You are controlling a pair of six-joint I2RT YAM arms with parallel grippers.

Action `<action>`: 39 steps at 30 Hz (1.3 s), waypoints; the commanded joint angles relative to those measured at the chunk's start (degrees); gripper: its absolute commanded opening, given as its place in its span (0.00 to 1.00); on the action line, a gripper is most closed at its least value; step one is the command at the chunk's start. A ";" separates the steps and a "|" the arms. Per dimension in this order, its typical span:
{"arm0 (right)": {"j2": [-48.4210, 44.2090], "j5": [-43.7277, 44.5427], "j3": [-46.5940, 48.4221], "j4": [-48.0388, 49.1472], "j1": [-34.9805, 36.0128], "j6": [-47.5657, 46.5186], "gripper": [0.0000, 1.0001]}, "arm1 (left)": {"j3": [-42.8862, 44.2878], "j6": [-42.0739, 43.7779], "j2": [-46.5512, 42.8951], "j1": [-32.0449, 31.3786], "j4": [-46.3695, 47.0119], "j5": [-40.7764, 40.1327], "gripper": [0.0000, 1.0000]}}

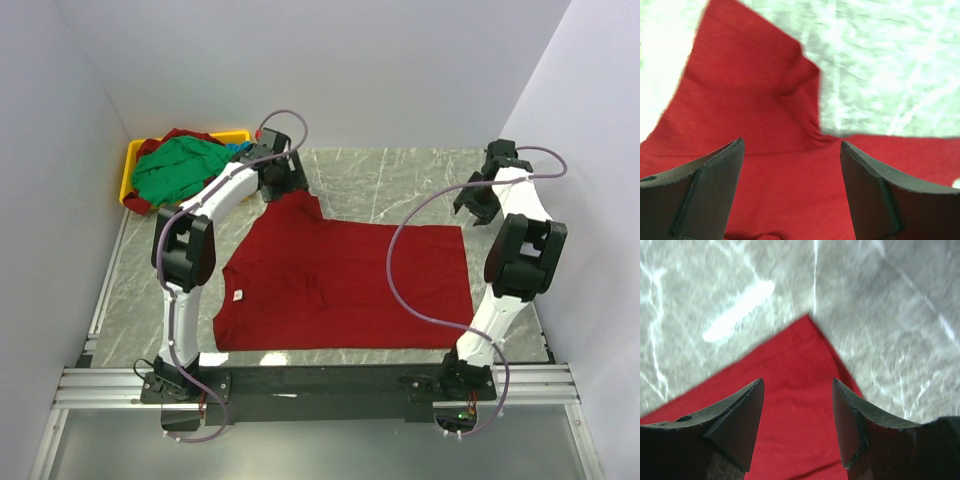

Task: Fold and stack the t-shirts
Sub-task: Fold the tshirt

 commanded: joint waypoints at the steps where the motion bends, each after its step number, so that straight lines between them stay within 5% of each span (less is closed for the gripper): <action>1: 2.32 -0.20 4.38 2.58 -0.59 -0.88 0.63 | 2.81 0.59 1.94 2.32 0.57 2.39 0.83; 15: 13.76 -2.22 12.39 2.50 -1.91 0.96 0.61 | 14.94 0.68 12.67 5.67 0.13 2.13 0.82; 36: 8.92 0.76 0.35 4.43 -1.82 2.63 0.59 | 18.46 2.09 18.12 6.81 8.48 3.09 0.82; 39: 10.06 1.03 1.31 4.43 -1.82 2.45 0.52 | 18.90 2.26 18.73 6.90 9.27 2.65 0.82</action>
